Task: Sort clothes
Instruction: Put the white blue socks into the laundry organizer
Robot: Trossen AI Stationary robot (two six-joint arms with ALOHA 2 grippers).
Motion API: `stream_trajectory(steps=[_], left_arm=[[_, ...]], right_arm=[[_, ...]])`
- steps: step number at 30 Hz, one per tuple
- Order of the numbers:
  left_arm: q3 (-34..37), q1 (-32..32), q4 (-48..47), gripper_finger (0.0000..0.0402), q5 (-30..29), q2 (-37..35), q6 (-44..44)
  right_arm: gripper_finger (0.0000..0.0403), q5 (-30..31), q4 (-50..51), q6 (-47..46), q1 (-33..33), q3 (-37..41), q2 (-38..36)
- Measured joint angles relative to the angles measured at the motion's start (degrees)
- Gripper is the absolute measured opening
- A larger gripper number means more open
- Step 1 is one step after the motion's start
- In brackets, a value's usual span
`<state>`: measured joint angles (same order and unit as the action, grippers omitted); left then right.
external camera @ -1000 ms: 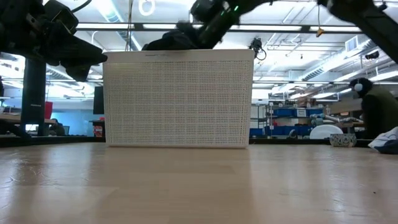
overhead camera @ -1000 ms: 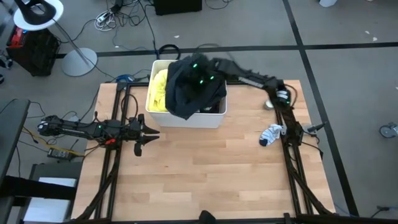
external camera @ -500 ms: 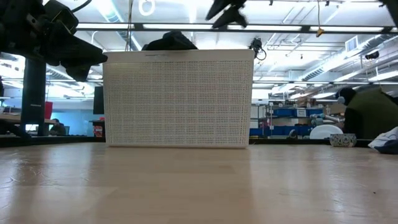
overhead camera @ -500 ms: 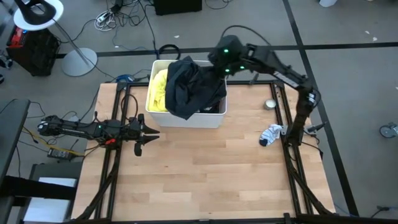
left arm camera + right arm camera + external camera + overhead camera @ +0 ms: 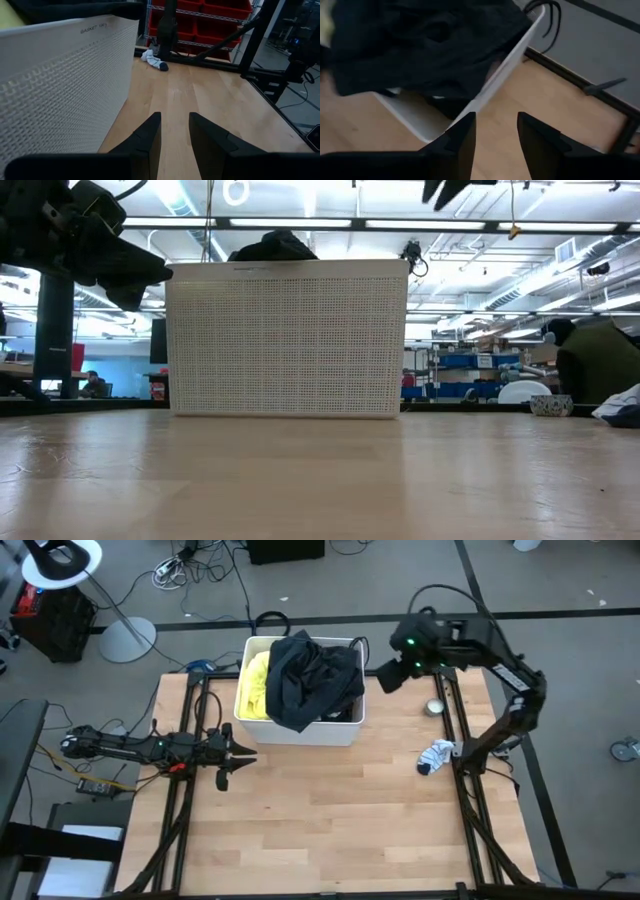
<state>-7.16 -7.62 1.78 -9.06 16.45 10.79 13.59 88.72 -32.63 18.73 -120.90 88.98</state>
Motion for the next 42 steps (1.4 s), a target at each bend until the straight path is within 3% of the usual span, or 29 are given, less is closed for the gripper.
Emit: stream_trajectory(steps=[5, 17, 25, 32, 38, 42], left_arm=[[0.00, 0.00, 0.00, 0.0106, 0.52, 0.01, 0.04], [0.00, 0.00, 0.16, 0.0106, 0.83, 0.01, 0.16], [0.00, 0.00, -0.14, 0.0106, 0.81, 0.02, 0.02], [0.00, 0.00, -0.23, 0.0106, 0.79, 0.00, 0.00], [0.00, 0.00, -0.25, 0.0106, 0.77, 0.02, -0.02], [0.00, 0.01, -0.26, 0.0106, 0.76, 0.02, -0.02]], right_arm=[[0.0137, 3.38, 0.85, -7.66, -2.84, 6.10, -5.04], [0.0126, 3.92, 1.29, -24.94, -7.05, 34.62, -17.68], [0.0130, 2.19, 1.24, -38.82, -7.25, 49.10, -19.44], [0.0166, -3.35, -2.18, -46.27, -6.94, 60.46, -19.42], [0.0207, -8.99, -10.30, -48.25, -6.94, 71.12, -19.41], [0.0225, -9.98, -18.37, -38.98, -6.94, 76.16, -19.39]])
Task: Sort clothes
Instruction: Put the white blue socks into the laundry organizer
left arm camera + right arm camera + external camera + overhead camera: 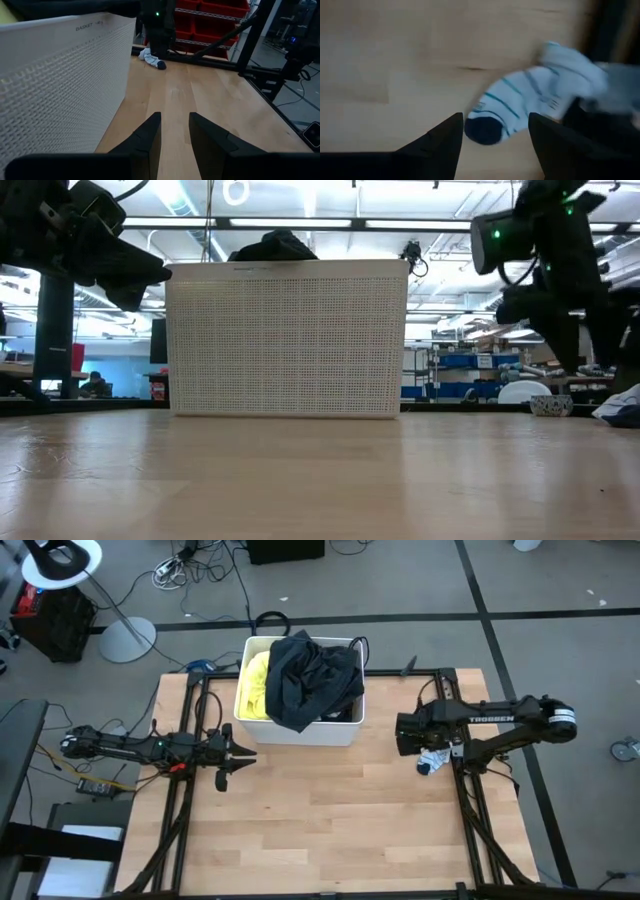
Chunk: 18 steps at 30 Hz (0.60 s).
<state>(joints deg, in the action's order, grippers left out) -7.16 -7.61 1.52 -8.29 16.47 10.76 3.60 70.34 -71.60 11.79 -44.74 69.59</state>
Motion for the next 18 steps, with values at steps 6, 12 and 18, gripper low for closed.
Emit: stream_trajectory(steps=[6, 12, 18], left_arm=[[0.00, 0.01, 0.07, 0.0106, 0.00, 0.00, 0.00], [0.00, 0.01, 0.31, 0.0106, -0.02, 0.00, 0.20], [0.00, -0.01, 0.28, 0.0106, -0.02, 0.00, 0.28]], right_arm=[[0.0226, -2.40, -5.79, 17.78, 0.00, 4.65, 1.85], [0.0216, -3.65, -9.04, 22.24, 0.00, 9.08, 2.57], [0.0176, -8.24, -20.18, 22.34, 0.02, 14.77, 2.36]])
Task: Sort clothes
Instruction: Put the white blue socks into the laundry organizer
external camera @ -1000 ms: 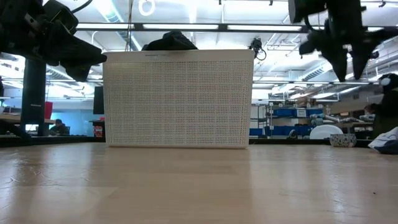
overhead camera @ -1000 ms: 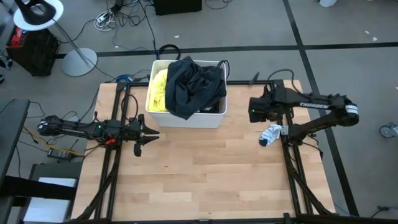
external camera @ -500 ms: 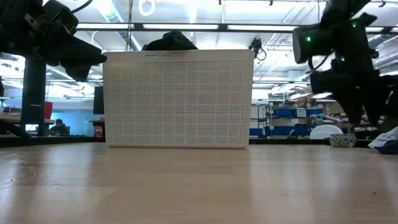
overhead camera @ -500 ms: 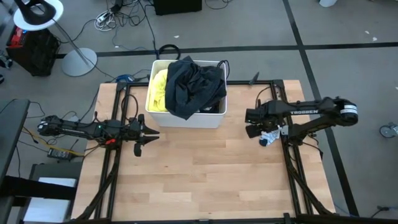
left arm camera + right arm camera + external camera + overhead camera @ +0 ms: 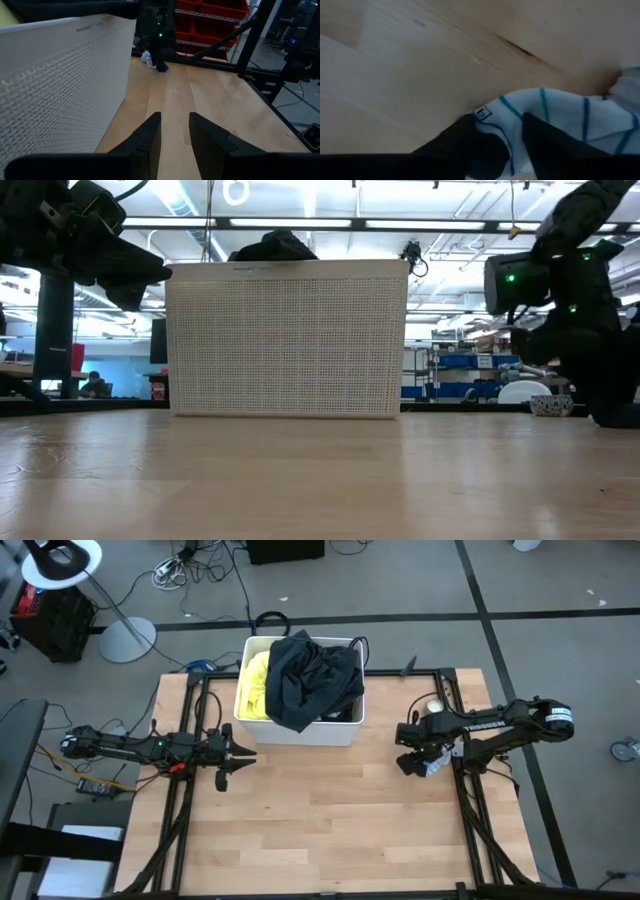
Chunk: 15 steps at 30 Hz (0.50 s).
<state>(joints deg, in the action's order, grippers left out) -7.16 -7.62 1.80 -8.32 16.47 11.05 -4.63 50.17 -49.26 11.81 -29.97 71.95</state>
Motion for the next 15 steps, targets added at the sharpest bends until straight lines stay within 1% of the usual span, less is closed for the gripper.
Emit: stream_trajectory(steps=[2, 5, 6, 7, 10, 15], left_arm=[[0.00, 0.00, 0.02, 0.0106, -0.02, 0.00, 0.05], [0.00, 0.00, -0.04, 0.0106, -0.99, -0.02, 0.11], [0.00, 0.00, -0.02, 0.0106, -1.25, -0.02, 0.08], [0.00, 0.00, -0.04, 0.0106, -1.59, -0.02, -0.10], [0.00, 0.00, -0.08, 0.0106, -3.15, -0.02, -0.17], [0.00, 0.02, -0.04, 0.0106, -4.32, -0.02, -0.24]], right_arm=[[0.0134, -0.41, -0.85, -1.33, 0.02, 0.56, -0.16], [0.0042, -0.17, -0.25, -1.93, 0.00, -0.84, -0.16], [0.0022, 0.24, 0.56, -1.16, -0.02, -1.78, -0.09], [0.0016, 0.71, 1.43, -0.28, -0.02, -3.19, -0.10], [0.0016, 4.59, 4.50, 1.73, -0.02, -9.05, -0.14], [0.0006, 14.31, 12.12, 4.97, 0.31, -22.32, -0.18]])
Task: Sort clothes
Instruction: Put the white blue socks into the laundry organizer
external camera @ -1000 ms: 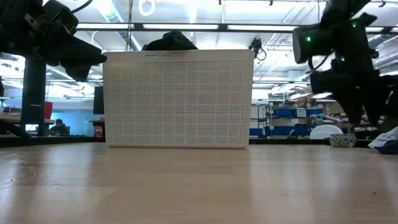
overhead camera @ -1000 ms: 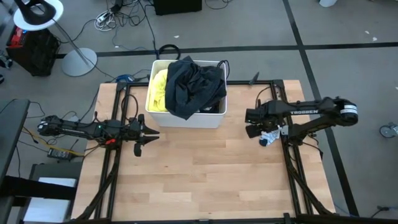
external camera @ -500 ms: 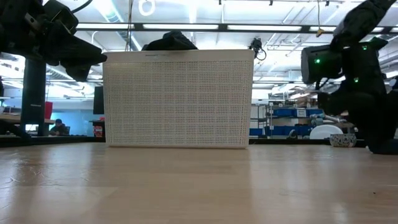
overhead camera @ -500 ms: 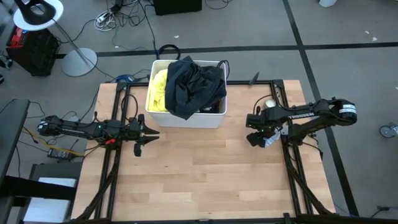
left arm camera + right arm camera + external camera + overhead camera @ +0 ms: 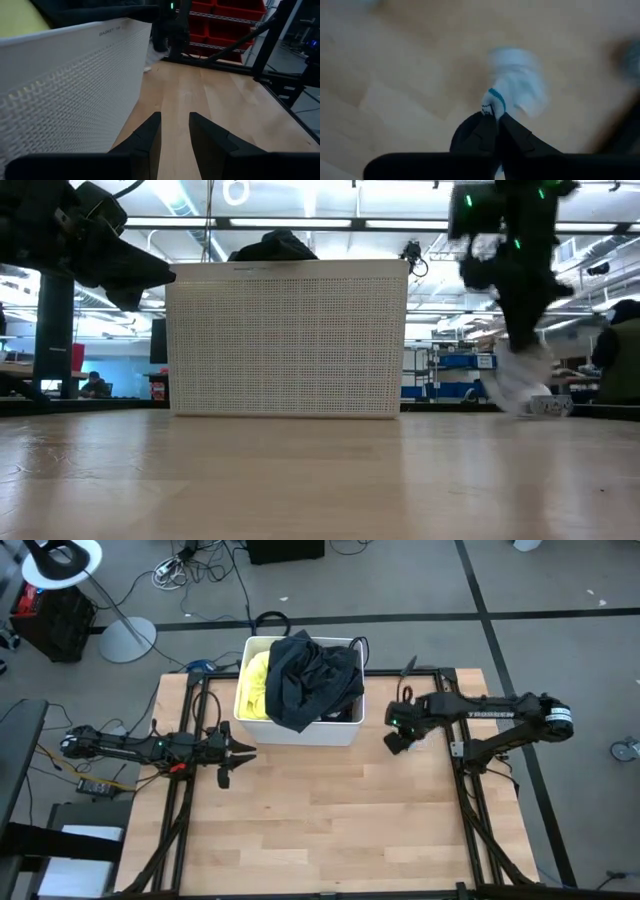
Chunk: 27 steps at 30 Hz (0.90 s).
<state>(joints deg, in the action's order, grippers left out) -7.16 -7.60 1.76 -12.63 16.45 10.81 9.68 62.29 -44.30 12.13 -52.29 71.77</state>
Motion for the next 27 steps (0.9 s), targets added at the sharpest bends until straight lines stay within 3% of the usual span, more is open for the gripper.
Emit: stream_trajectory(steps=[6, 12, 18, 27], left_arm=[[0.00, 0.00, 0.02, 0.0106, -0.01, 0.02, -0.01], [-0.01, 0.00, 0.02, 0.0106, -0.01, 0.02, -0.02], [0.00, 0.00, 0.00, 0.0106, -0.01, 0.02, -0.04], [0.00, 0.00, 0.03, 0.0106, -0.01, 0.01, -0.04]], right_arm=[[0.0004, 10.14, 11.14, 4.42, 1.54, -19.06, -0.02], [0.0002, 16.09, 7.71, 9.39, 2.67, -35.03, 0.04], [0.0001, 16.04, -8.37, 16.90, 2.81, -41.17, 1.47], [0.0001, 8.57, -22.86, 25.63, 3.05, -46.80, 11.50]])
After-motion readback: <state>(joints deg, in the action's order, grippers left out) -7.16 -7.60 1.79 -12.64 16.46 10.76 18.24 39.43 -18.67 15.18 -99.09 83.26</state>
